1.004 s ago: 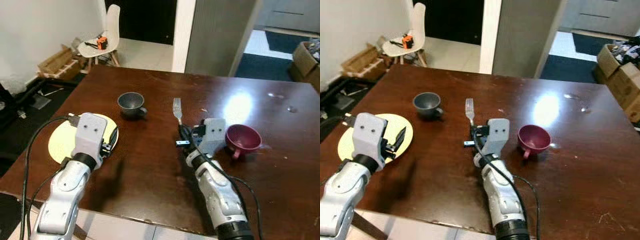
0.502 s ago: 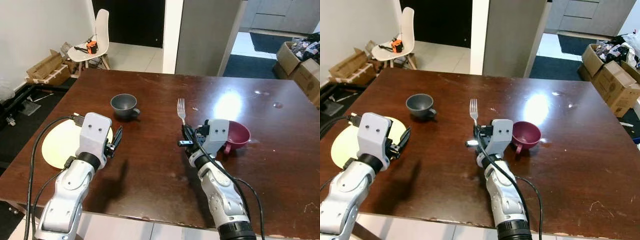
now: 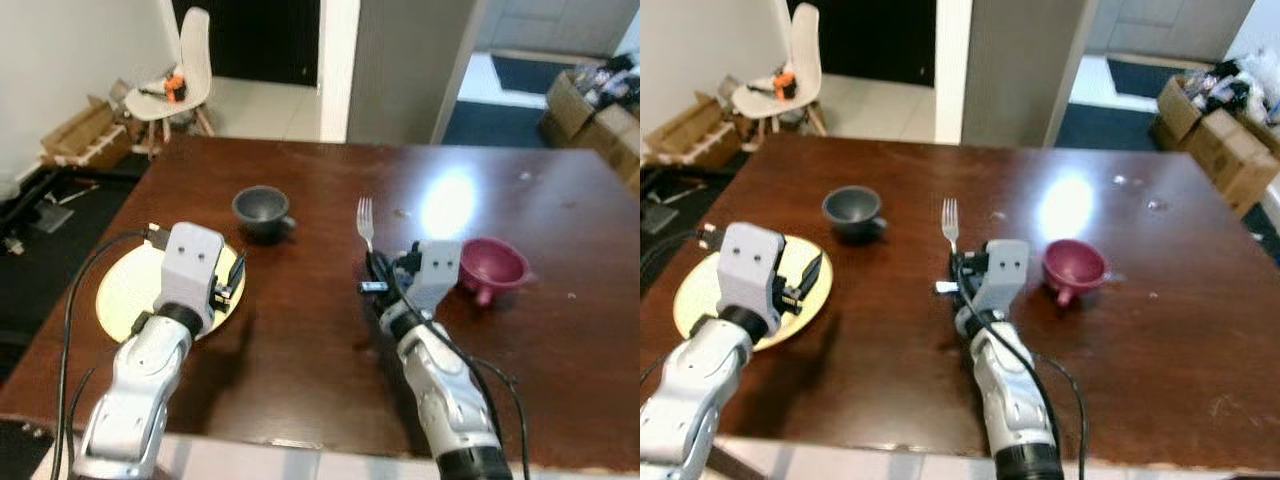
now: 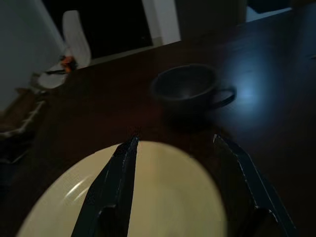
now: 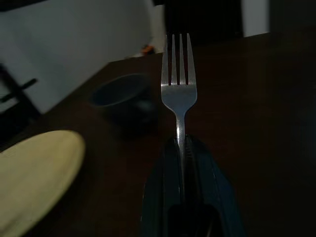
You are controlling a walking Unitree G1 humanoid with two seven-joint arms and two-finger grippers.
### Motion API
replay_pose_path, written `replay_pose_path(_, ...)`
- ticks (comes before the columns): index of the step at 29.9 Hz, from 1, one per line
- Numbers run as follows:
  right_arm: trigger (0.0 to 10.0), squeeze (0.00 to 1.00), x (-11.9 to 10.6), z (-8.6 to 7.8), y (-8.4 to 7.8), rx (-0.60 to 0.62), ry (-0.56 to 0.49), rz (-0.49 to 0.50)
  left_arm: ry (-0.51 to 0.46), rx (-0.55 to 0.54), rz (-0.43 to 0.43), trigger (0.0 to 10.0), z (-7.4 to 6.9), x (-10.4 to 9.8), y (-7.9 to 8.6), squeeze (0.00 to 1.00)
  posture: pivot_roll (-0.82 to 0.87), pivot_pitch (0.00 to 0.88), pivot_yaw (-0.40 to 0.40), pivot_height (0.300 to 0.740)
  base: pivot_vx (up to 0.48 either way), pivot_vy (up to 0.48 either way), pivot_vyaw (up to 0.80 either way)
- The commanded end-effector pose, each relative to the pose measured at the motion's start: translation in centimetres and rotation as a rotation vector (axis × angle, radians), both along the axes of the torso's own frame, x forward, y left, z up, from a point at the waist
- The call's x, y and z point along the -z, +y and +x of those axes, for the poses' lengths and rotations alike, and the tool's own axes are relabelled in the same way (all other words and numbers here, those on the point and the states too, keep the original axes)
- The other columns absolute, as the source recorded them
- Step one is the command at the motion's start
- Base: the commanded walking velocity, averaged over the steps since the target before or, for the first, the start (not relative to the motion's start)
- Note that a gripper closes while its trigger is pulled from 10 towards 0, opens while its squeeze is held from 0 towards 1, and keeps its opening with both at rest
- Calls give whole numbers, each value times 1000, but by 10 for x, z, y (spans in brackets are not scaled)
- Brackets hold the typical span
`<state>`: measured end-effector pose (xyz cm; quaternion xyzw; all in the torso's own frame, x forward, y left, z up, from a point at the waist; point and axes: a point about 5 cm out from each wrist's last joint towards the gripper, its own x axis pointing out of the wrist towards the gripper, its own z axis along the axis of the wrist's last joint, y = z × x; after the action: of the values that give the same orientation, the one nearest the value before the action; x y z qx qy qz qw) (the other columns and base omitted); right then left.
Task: Setting the table
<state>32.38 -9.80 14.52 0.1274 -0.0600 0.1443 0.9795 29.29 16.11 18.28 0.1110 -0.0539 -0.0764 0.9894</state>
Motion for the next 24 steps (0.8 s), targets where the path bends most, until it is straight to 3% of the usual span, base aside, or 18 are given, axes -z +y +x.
replay_pose_path(1,10000,0,3,-1,-1,7,12,-7,20,-4,10,10000,-1,5,0,0,83,36,73,740,0,0,0)
replay_pose_path(24,10000,0,2,1,-7,35,11,-24,8,4,47,10000,0,6,-2,0,81,30,72,740,0,0,0)
